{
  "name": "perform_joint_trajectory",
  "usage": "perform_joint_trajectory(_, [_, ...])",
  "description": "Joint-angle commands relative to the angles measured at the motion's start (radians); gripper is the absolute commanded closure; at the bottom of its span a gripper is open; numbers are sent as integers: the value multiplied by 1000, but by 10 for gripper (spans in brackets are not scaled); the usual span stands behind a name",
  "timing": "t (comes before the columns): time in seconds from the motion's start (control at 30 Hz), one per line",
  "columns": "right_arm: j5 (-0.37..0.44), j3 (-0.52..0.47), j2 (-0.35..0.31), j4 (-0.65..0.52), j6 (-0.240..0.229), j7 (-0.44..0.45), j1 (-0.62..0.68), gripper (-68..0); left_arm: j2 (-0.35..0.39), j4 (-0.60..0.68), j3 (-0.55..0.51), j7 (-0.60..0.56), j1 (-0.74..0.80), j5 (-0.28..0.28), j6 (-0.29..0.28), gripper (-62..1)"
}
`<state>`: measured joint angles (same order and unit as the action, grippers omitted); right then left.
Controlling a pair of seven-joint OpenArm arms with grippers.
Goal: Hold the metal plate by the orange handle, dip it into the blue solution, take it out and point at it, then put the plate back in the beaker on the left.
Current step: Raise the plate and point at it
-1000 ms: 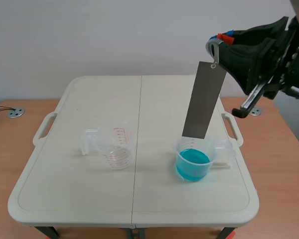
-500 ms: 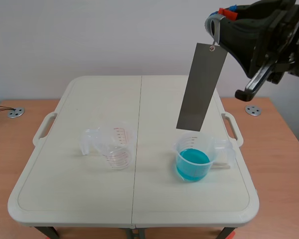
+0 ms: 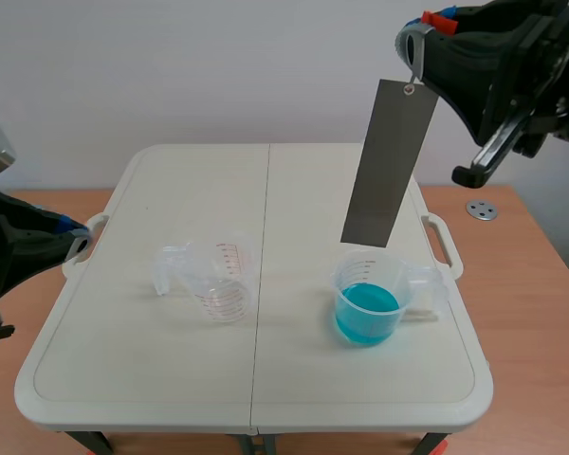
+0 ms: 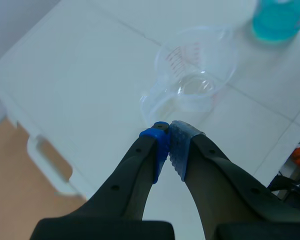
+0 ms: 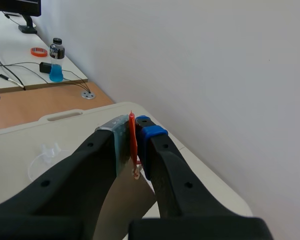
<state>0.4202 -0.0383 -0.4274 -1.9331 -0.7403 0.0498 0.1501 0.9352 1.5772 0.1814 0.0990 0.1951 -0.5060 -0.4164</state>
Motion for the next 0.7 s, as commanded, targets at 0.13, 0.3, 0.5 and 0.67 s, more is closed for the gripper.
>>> perform_joint_trajectory(0.13, [19,-8,-16,-24,-5,5,-12,-11,-77,13,143,58,-162,-7,1,-19])
perform_joint_trajectory(0.3, [19,-8,-16,-24,-5,0,-12,-11,-156,13,254,80,-269,-7,1,-19])
perform_joint_trajectory(0.5, [19,-8,-16,-24,-5,0,-12,-11,-256,11,334,129,-343,2,2,-19])
perform_joint_trajectory(0.67, [19,-8,-16,-24,-5,-2,-12,-11,-332,-8,379,171,-386,23,2,-19])
